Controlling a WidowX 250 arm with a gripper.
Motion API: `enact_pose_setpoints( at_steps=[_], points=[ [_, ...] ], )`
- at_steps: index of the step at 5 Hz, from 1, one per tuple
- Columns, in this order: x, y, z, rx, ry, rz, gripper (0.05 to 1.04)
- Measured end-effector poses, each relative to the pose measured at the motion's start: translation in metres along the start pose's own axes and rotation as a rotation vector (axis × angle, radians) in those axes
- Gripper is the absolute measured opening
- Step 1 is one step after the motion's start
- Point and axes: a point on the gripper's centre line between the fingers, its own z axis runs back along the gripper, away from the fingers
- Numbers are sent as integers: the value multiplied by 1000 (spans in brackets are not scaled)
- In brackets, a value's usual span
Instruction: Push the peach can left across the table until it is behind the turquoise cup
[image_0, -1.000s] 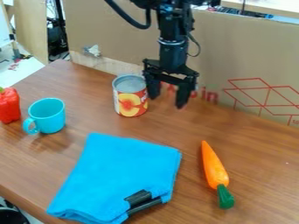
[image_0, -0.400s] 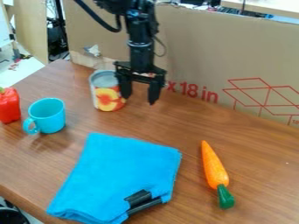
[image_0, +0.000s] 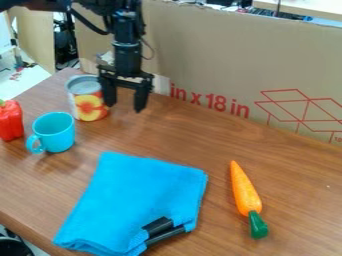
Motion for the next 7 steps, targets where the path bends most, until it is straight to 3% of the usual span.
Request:
enact_pose_setpoints(
  at_steps=[1,2,3,4,5,6,7],
  points=[
    [-4,23,0,23,87,3,1001],
    [-15,26,1,31,172,-22,1001],
    [-21,29,2,26,207,-27,1001],
    [-31,35,23,51,160,-5,1001],
    [-48,27,58,53,35,-15,1001],
    [-67,-17,84,31,-70,-124,1001],
    [-97,-58,103,42,-89,-200,1001]
  ],
)
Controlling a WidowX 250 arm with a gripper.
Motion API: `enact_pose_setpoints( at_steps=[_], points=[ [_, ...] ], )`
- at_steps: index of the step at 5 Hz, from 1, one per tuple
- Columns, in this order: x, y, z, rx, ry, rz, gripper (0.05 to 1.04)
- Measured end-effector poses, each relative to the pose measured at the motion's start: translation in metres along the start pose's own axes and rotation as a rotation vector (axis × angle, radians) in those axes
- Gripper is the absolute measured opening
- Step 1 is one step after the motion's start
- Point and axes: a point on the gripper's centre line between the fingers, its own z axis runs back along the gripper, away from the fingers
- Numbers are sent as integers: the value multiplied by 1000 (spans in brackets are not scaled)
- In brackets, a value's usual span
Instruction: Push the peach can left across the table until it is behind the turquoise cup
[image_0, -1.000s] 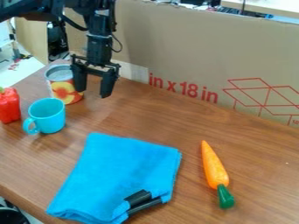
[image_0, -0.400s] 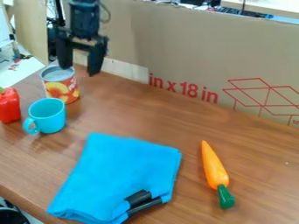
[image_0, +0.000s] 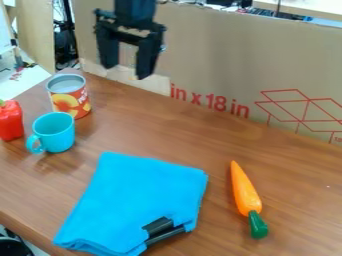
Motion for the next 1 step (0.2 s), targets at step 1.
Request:
enact_pose_setpoints(
  at_steps=[1],
  points=[
    [-23,-49,23,30,-7,-49,1001]
  ],
)
